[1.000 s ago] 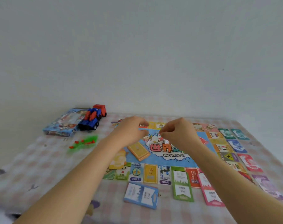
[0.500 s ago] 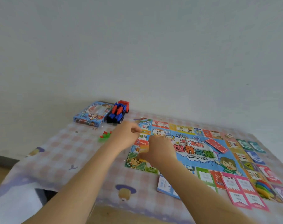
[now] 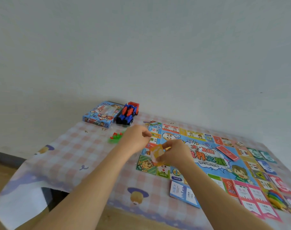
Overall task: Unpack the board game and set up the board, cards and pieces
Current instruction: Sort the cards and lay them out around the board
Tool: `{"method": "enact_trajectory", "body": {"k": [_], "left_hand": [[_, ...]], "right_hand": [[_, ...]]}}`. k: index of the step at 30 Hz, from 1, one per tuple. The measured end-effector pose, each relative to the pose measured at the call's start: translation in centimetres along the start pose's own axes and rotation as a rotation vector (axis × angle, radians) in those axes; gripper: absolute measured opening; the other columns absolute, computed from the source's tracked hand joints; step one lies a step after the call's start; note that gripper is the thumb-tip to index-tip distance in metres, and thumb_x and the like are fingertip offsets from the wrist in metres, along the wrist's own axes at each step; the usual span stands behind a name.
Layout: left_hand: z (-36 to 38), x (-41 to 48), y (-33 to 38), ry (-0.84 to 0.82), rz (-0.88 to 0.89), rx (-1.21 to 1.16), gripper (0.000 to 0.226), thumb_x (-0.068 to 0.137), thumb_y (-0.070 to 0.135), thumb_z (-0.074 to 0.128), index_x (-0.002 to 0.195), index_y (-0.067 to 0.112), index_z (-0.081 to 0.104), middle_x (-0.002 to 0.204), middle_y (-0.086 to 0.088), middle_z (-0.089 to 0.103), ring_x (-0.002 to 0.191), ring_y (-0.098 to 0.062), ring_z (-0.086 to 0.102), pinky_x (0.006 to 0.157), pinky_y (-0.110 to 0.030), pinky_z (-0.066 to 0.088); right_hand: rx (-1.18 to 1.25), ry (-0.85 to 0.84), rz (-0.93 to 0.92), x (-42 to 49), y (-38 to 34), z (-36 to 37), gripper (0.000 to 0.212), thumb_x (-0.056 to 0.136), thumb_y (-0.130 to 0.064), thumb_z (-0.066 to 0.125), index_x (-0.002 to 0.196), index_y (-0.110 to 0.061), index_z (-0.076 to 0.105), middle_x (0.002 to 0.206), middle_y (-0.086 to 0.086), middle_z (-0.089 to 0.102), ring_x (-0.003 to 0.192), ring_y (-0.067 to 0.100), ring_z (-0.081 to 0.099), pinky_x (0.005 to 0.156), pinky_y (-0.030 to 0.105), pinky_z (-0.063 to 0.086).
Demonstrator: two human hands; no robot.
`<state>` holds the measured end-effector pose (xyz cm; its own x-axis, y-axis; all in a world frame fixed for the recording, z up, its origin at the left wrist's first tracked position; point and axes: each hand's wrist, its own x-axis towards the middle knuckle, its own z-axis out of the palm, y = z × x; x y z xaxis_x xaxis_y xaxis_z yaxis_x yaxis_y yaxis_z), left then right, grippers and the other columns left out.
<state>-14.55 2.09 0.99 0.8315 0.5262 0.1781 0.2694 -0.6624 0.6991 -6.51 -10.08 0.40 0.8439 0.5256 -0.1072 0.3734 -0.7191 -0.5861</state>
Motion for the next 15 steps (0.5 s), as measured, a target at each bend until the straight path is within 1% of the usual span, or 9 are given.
{"method": "enact_trajectory", "body": {"k": [4,6,9,12,13,15], "left_hand": [[0.0,0.0,0.1,-0.005,0.005,0.011,0.027,0.094,0.015,0.054,0.119,0.016,0.063,0.114,-0.001,0.067,0.077,-0.008,0.056,0.078,-0.022,0.049],[0.0,0.1,0.3,-0.024,0.008,0.022,0.027,0.093,0.015,0.055,0.120,0.016,0.063,0.116,-0.001,0.066,0.078,-0.008,0.057,0.080,-0.023,0.050],[0.4,0.2,0.5,-0.088,0.011,0.047,0.030,0.090,0.017,0.061,0.120,0.016,0.063,0.118,0.000,0.066,0.090,-0.012,0.063,0.086,-0.027,0.052],[0.9,0.3,0.6,-0.159,0.011,0.075,0.036,0.085,0.021,0.067,0.121,0.017,0.063,0.116,0.000,0.066,0.099,-0.012,0.062,0.084,-0.024,0.050],[1.0,0.3,0.7,-0.164,0.013,0.083,0.036,0.085,0.020,0.068,0.120,0.017,0.063,0.116,0.000,0.066,0.098,-0.012,0.062,0.083,-0.024,0.049],[1.1,0.4,0.9,-0.159,0.017,0.089,0.034,0.084,0.019,0.067,0.118,0.017,0.064,0.113,0.000,0.066,0.092,-0.011,0.061,0.079,-0.022,0.048]], "right_hand": [[0.032,-0.015,-0.011,0.2,0.6,-0.5,0.033,0.071,-0.020,0.079,0.102,-0.022,0.070,0.091,-0.001,0.071,0.076,0.016,0.068,0.075,0.037,0.059],[0.049,-0.031,-0.027,0.2,0.8,-0.9,0.027,0.076,-0.017,0.075,0.103,-0.019,0.070,0.089,0.000,0.071,0.078,0.017,0.069,0.076,0.037,0.059],[0.077,-0.052,-0.048,0.1,0.9,-1.3,0.019,0.081,-0.013,0.070,0.100,-0.017,0.070,0.089,0.002,0.072,0.080,0.020,0.069,0.077,0.037,0.059],[0.089,-0.062,-0.064,-0.1,1.0,-1.6,0.010,0.084,-0.010,0.066,0.090,-0.017,0.067,0.089,0.006,0.072,0.080,0.023,0.070,0.078,0.038,0.059],[0.104,-0.068,-0.066,-0.1,1.0,-1.6,0.011,0.084,-0.009,0.065,0.089,-0.019,0.065,0.090,0.006,0.072,0.079,0.023,0.070,0.077,0.037,0.059],[0.141,-0.085,-0.064,-0.1,1.1,-1.8,0.015,0.086,-0.008,0.064,0.095,-0.020,0.066,0.092,0.005,0.071,0.076,0.021,0.069,0.075,0.034,0.059]]}}
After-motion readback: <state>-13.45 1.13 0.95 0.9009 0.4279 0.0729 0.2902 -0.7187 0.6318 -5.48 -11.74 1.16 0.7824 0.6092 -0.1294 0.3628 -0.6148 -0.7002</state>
